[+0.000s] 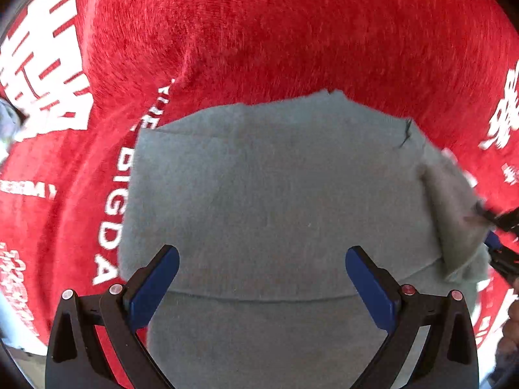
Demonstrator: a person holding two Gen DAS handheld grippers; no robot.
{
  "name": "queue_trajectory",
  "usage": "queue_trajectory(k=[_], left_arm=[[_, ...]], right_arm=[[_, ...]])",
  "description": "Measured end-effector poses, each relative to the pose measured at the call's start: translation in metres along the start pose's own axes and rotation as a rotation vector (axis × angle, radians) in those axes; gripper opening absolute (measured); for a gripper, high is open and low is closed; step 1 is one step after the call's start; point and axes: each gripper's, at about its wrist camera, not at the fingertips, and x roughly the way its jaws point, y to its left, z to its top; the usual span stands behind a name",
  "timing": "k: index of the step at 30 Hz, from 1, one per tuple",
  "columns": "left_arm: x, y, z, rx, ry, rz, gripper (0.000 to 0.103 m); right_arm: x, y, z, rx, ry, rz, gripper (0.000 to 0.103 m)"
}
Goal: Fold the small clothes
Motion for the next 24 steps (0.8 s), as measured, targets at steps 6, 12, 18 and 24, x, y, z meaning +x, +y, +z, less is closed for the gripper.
queue_trajectory(k=[6,12,18,24], left_arm=[[-0.002,0.031,0.013,-0.100,0.016,-0.294,0.103],[0.017,0.042,0.015,-0.178,0.074,-0.454,0.103],[0.034,0.033,0.015,-0.199,0.108,-0.462,0.103],[0.039,0.021,0.015,-0.176,0.122,-0.414,0.103]], right_arm=[[0.021,0.099,-0.021,-0.438,0.036,0.021,0.006],[0.083,0.162,-0.095,-0.826,0.243,-0.055,0.011],[0.075,0.115,-0.109,-0.747,0.327,-0.062,0.048],[0.018,0.027,-0.078,-0.398,0.304,-0.050,0.048]])
